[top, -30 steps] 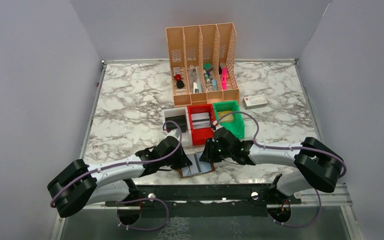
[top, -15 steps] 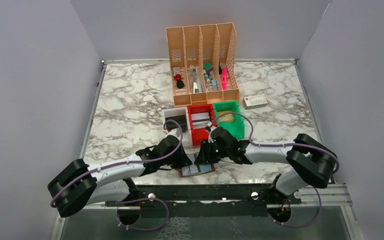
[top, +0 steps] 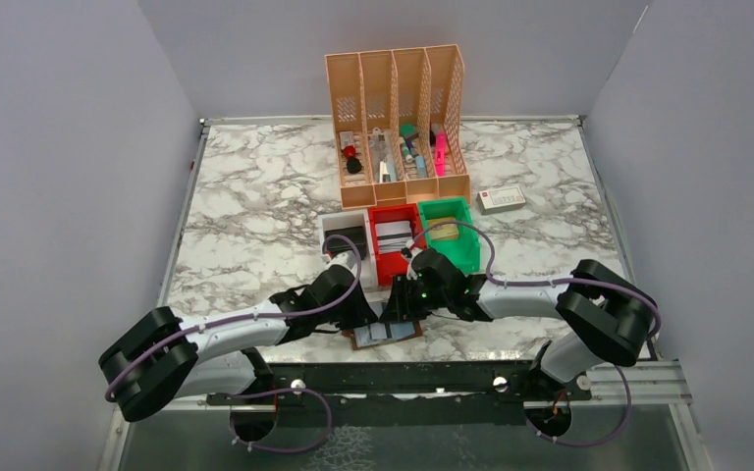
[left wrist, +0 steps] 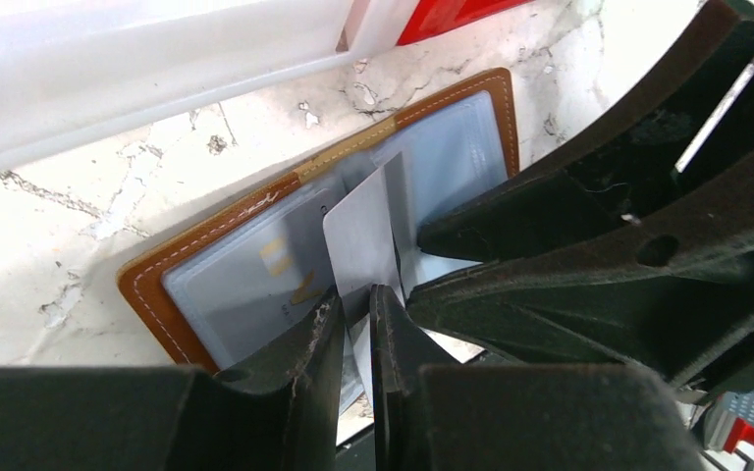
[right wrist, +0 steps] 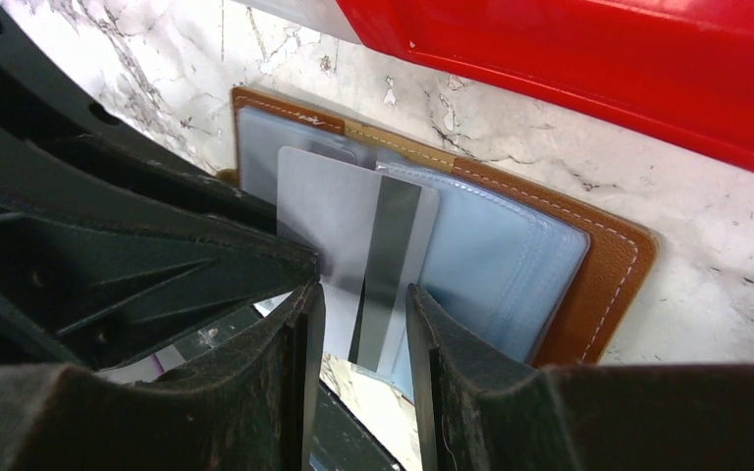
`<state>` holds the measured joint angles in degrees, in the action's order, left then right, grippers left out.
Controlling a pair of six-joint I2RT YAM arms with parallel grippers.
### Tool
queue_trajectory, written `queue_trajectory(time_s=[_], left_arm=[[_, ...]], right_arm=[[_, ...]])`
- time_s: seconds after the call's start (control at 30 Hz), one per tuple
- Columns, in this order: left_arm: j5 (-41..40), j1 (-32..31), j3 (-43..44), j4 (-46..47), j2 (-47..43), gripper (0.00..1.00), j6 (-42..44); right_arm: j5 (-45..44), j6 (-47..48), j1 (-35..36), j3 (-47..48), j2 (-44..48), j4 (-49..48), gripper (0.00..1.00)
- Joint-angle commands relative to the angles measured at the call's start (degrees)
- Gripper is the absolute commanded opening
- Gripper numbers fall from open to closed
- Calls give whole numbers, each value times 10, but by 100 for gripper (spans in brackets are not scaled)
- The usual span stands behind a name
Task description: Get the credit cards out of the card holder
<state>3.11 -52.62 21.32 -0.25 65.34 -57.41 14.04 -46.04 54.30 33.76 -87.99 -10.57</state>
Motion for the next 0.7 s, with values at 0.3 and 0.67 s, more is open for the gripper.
queue_trajectory(time_s=[0.3,0.67], left_arm=[[24,-2,12,60,50,14,0],[-11,-1,19,5,10,0,12]], right_arm=[[-18,3,3,-4,-16,35,42],[-37,3,3,2,-9,48,42]])
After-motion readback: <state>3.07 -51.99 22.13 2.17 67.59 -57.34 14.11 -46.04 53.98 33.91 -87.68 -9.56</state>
